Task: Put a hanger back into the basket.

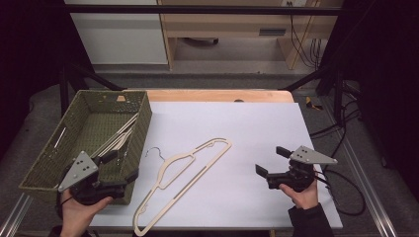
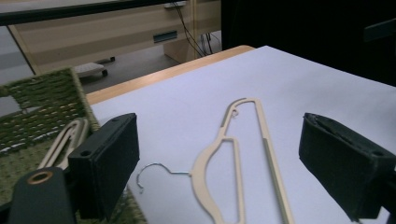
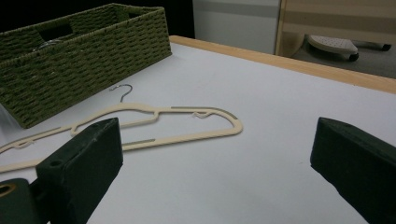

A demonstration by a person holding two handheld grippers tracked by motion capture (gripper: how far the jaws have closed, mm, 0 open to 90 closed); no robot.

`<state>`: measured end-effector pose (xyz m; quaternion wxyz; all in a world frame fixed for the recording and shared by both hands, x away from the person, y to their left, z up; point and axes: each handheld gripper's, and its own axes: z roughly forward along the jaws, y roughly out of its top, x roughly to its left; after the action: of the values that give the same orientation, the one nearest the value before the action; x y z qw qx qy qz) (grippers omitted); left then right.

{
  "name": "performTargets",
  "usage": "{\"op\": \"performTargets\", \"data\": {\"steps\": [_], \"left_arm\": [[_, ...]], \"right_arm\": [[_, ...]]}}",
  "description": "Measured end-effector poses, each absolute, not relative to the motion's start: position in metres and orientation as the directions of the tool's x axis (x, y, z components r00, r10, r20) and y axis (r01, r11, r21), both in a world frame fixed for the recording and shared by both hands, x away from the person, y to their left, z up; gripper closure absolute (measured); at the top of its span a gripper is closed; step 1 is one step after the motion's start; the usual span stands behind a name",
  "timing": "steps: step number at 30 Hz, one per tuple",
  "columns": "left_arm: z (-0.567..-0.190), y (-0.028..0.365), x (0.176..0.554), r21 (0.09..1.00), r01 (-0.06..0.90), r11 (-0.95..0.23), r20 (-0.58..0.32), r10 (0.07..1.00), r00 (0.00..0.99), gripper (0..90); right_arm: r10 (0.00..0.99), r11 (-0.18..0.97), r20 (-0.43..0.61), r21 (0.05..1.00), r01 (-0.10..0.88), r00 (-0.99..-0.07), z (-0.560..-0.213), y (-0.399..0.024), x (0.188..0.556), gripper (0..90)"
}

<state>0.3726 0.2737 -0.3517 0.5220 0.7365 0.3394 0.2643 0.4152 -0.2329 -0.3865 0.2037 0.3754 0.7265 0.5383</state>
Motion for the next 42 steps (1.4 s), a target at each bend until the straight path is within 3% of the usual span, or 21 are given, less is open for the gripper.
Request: {"op": "performTargets", "data": {"steps": [11, 29, 42], "left_arm": [[-0.374, 0.245, 0.360, 0.934, 0.240, -0.264, 0.035, 0.738, 0.674, 13.3], [-0.419, 0.222, 0.361, 0.854, 0.376, -0.360, 0.010, 0.733, 0.680, 18.4], [-0.444, 0.222, 0.368, 0.774, 0.493, -0.398, 0.007, 0.784, 0.621, 35.8]], "right_arm": [[0.764, 0.137, 0.108, 0.936, 0.324, -0.636, -0.386, -0.234, 0.414, 3.1], [0.753, 0.162, 0.097, 0.931, 0.327, -0.651, -0.389, -0.231, 0.413, 3.1], [0.754, 0.161, 0.098, 0.931, 0.328, -0.649, -0.390, -0.229, 0.414, 3.1]]}}
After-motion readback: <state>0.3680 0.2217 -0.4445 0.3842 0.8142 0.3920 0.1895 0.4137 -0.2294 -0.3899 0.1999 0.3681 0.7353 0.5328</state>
